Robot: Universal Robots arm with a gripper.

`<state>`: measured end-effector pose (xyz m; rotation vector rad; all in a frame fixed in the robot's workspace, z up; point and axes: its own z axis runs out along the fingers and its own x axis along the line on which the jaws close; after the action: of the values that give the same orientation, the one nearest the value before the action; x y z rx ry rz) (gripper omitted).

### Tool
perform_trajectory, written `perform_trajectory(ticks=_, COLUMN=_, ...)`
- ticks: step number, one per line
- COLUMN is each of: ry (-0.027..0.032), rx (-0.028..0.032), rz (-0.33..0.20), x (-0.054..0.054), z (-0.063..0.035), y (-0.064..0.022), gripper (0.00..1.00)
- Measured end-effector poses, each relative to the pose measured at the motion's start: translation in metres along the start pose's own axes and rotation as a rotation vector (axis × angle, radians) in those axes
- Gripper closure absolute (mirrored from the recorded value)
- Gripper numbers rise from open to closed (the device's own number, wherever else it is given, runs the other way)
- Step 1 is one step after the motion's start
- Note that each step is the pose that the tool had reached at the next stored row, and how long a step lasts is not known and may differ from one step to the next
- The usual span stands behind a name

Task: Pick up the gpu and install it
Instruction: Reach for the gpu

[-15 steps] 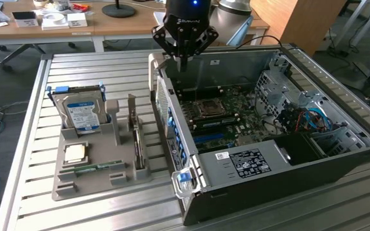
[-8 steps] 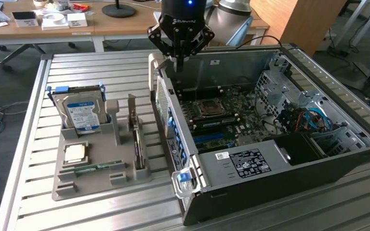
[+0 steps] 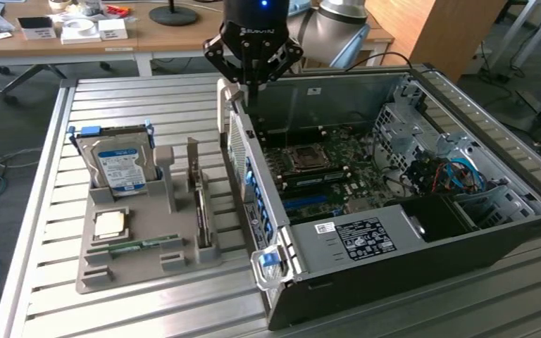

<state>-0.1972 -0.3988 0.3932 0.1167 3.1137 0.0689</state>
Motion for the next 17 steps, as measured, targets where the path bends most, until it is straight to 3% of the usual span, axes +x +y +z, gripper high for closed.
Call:
perform_trajectory(ticks=7, ry=-0.0001, rx=0.0, rz=0.0, x=0.012, z=-0.0003, y=-0.0009, gripper=0.89)
perform_trajectory(ticks=17, ry=-0.0001, rx=0.0, rz=0.0, x=0.018, z=-0.0004, y=-0.0013, gripper=0.89)
